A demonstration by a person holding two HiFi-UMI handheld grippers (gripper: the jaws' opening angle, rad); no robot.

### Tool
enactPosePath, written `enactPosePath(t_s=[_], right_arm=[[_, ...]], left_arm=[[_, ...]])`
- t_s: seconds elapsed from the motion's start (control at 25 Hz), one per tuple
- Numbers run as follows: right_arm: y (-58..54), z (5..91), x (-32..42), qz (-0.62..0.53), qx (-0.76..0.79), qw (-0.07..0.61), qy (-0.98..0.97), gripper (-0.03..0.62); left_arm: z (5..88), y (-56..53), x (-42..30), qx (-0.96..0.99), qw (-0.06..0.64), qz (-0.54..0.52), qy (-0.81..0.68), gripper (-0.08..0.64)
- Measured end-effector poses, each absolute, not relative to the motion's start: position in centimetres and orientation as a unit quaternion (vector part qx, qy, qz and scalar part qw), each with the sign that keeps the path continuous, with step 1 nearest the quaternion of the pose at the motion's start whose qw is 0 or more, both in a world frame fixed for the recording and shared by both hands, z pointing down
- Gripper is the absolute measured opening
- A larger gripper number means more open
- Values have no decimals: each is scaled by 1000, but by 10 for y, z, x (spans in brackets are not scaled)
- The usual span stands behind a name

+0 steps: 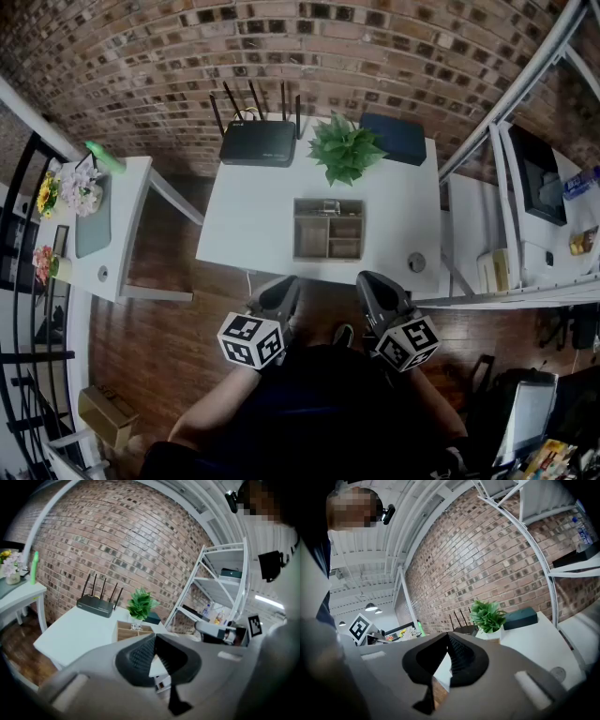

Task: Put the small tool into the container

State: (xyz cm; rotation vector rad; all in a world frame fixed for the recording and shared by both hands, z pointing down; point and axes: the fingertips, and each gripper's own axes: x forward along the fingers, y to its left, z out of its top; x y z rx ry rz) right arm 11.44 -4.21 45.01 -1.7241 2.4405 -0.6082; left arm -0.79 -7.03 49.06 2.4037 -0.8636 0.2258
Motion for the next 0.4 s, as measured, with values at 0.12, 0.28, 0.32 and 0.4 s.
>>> enactPosePath(t_s=[0.12, 0.28, 0.32, 0.4], right_arm=[[-42, 452, 114, -201, -564, 45, 800, 11], [-43, 451, 114, -204, -565, 45, 799, 11], [-44, 451, 113, -204, -565, 45, 798, 11], [-45, 451, 113, -203, -565, 45, 799, 11]], left_arm=[[491, -70, -8, 899, 285, 85, -323, 6], [491, -71, -8, 899, 285, 86, -322, 6], [492, -72, -8, 899, 285, 86, -322, 6], [492, -72, -8, 898, 285, 86, -322, 6]])
